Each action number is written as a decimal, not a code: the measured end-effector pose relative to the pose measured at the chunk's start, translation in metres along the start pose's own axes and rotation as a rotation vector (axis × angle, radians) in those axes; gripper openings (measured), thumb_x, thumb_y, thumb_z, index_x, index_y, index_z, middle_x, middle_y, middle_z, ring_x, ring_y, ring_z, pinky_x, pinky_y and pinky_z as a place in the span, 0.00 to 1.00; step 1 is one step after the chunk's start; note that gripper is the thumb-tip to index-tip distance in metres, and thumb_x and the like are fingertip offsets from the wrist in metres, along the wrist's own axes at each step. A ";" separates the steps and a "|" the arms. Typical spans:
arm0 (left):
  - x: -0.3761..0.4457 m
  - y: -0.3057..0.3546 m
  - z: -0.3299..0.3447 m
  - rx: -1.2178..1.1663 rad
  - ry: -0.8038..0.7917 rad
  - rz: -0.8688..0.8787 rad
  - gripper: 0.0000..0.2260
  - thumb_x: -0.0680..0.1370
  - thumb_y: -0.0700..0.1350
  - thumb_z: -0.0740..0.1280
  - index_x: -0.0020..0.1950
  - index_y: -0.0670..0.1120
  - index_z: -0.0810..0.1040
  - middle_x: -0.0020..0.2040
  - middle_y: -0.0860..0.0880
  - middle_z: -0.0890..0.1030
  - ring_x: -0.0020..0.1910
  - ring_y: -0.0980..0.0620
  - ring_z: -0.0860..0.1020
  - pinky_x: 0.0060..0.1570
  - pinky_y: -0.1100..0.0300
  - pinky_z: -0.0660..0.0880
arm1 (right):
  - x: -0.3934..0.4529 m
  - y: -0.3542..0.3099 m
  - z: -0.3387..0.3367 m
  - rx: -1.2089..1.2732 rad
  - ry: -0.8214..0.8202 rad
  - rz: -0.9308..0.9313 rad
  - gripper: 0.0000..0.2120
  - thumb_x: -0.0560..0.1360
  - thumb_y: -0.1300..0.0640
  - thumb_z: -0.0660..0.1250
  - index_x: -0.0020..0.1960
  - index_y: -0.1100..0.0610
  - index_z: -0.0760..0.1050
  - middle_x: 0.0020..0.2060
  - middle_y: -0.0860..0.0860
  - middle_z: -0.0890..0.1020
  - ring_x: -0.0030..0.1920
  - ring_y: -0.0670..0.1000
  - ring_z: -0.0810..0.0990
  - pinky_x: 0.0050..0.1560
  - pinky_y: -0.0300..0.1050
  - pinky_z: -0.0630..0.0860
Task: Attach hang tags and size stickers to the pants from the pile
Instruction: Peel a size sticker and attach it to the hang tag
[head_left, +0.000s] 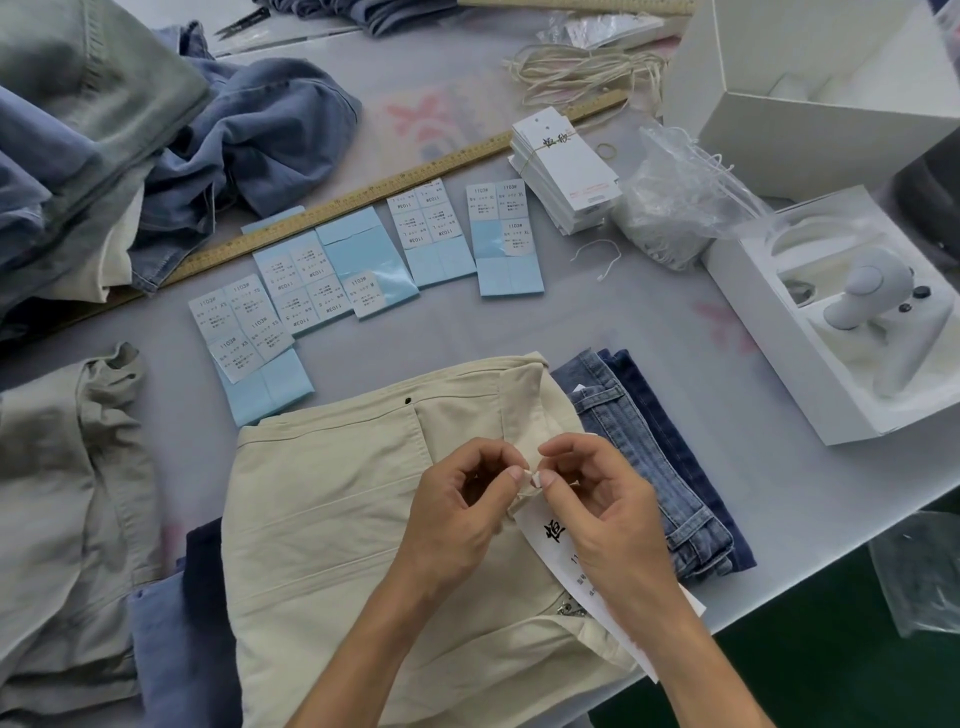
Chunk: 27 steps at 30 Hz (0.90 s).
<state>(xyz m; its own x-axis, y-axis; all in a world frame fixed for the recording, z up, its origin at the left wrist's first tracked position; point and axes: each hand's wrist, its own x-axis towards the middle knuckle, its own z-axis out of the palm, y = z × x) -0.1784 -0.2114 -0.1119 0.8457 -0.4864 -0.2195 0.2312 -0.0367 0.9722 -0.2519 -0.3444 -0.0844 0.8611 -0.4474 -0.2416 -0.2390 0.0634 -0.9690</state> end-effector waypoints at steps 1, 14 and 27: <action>0.000 0.000 -0.001 0.008 -0.008 0.006 0.03 0.77 0.43 0.69 0.46 0.49 0.82 0.37 0.54 0.81 0.32 0.56 0.74 0.34 0.62 0.73 | 0.000 0.000 -0.001 0.001 -0.005 -0.002 0.11 0.78 0.68 0.70 0.54 0.53 0.81 0.44 0.52 0.83 0.48 0.51 0.83 0.51 0.41 0.80; 0.002 0.001 -0.005 0.098 -0.114 0.026 0.02 0.77 0.41 0.67 0.46 0.46 0.80 0.37 0.56 0.78 0.35 0.57 0.74 0.38 0.64 0.72 | 0.002 0.004 -0.003 -0.008 -0.070 -0.012 0.12 0.78 0.69 0.69 0.52 0.53 0.81 0.45 0.52 0.84 0.48 0.51 0.83 0.52 0.41 0.80; 0.004 0.001 -0.008 0.130 -0.149 0.041 0.03 0.79 0.41 0.67 0.48 0.44 0.79 0.38 0.56 0.78 0.35 0.58 0.74 0.39 0.65 0.72 | 0.006 0.003 -0.008 -0.021 -0.150 -0.003 0.08 0.78 0.69 0.68 0.52 0.58 0.80 0.45 0.52 0.83 0.48 0.54 0.82 0.51 0.42 0.80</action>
<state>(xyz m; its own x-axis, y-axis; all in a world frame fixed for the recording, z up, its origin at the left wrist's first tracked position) -0.1713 -0.2067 -0.1126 0.7702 -0.6134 -0.1747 0.1259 -0.1223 0.9845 -0.2507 -0.3543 -0.0881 0.9189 -0.3090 -0.2452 -0.2440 0.0431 -0.9688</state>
